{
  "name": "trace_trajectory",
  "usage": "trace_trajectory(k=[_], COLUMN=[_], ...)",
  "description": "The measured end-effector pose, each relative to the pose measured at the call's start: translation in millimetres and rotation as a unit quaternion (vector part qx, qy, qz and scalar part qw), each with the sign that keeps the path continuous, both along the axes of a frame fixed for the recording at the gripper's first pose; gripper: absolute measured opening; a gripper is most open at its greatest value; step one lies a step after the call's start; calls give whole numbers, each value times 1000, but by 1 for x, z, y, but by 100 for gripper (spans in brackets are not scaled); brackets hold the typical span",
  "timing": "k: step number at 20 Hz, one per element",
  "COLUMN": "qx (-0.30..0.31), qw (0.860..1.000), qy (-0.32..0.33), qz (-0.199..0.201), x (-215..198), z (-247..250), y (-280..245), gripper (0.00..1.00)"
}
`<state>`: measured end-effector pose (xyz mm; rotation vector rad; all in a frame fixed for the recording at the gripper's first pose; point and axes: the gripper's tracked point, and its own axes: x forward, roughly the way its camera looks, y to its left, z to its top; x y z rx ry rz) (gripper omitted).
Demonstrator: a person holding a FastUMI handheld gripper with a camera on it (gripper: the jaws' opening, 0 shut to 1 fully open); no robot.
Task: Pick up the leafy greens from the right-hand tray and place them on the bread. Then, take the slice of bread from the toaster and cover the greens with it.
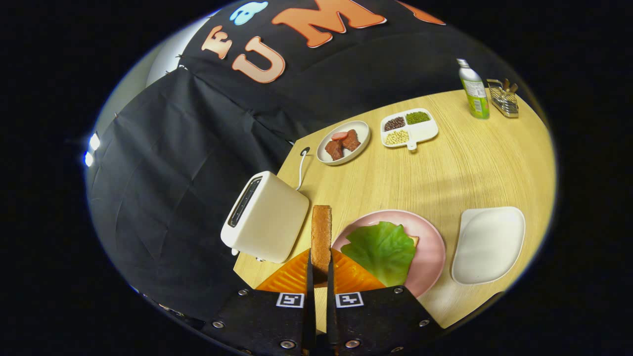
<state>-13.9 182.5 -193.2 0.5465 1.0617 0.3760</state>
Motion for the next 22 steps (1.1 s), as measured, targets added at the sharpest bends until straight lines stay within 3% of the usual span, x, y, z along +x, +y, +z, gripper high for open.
trace_trajectory(k=[8, 18, 21, 22], qx=[43, 4, -34, -41], qw=[997, 997, 997, 997], qy=[48, 49, 35, 32], qz=[-39, -59, -59, -59], x=[-26, -34, -34, -35], z=[-43, -81, -87, -87], y=[-22, -48, -56, -57], gripper=[9, 9, 20, 27])
